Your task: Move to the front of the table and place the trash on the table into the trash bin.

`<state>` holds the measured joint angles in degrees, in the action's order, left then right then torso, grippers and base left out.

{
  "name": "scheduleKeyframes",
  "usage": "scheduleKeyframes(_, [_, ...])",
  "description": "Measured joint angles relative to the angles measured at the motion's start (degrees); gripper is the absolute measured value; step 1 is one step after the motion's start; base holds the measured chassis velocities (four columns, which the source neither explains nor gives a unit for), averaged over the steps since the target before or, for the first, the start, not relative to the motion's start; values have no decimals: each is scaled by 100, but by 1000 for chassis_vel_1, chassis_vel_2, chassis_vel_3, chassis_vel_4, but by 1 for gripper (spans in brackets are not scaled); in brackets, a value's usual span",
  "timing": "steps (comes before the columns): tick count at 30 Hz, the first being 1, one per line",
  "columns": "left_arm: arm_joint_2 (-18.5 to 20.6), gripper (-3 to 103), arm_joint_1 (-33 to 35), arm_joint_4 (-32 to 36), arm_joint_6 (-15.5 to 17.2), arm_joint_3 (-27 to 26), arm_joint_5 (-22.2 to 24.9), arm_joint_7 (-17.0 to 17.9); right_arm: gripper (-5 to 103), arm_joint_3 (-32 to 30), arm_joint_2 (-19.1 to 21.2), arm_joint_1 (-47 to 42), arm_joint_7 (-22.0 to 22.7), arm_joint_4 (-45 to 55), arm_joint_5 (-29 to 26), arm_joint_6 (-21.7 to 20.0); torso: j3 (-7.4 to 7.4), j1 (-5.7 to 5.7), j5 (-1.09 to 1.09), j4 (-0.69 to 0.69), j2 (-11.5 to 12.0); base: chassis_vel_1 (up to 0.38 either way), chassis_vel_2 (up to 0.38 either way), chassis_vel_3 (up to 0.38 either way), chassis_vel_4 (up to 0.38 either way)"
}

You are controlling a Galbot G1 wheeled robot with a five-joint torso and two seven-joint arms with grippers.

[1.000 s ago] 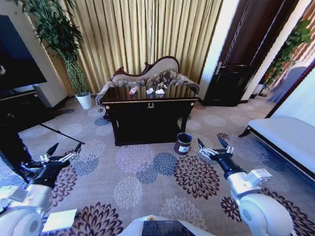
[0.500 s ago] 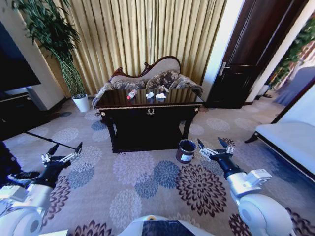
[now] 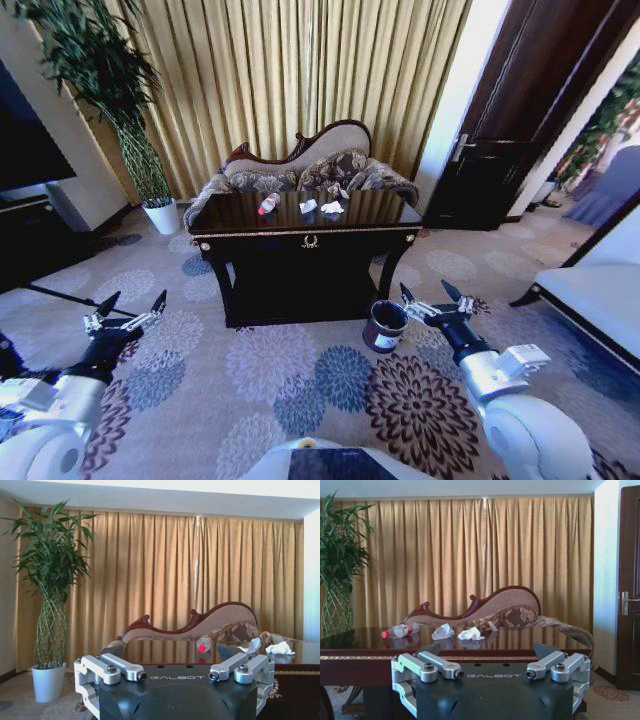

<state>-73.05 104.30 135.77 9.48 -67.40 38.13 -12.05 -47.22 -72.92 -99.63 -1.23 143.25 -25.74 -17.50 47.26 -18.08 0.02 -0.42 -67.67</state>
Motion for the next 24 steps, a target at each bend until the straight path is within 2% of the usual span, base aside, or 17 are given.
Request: scheduleKeyframes(24, [5, 100, -11, -21, -11, 11, -7, -31, 100, 91, -22, -7, 0, -39, 168, 8, 0, 0, -2, 1, 0, -172, 183, 182, -179])
